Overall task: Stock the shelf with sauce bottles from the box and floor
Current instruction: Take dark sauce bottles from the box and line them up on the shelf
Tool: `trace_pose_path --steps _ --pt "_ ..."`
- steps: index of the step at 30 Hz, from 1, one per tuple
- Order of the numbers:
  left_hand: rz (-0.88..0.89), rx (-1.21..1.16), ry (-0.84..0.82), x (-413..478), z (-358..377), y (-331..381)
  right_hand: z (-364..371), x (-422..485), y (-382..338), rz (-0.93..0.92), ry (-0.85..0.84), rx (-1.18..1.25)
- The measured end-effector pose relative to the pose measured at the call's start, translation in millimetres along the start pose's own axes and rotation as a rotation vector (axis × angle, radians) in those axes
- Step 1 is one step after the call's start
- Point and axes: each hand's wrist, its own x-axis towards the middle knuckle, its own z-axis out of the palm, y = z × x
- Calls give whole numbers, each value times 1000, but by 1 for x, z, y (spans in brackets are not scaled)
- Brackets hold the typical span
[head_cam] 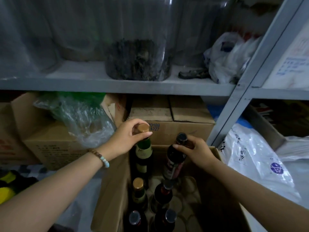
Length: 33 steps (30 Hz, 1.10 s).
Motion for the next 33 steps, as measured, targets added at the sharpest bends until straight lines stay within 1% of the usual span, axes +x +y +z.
trace_pose_path --steps 4,7,13,17,20,26,30,33 --pt "54 -101 169 14 -32 81 -53 -10 -84 -20 106 35" --pt "75 -176 212 25 -65 161 -96 -14 -166 -42 146 82" --pt "123 -210 311 38 -151 346 -183 -28 -361 -126 175 127" --pt "166 -221 328 42 -217 475 -233 -39 -501 -182 153 159" --pt "227 -211 374 44 -270 564 -264 -40 -598 -252 131 161" --pt "334 -189 520 36 -377 708 -296 -35 -769 -404 140 287" --pt "412 -156 631 20 -445 779 -297 -30 -863 -517 134 322" --pt "442 -120 683 5 -492 819 -287 -27 -921 -566 128 383"
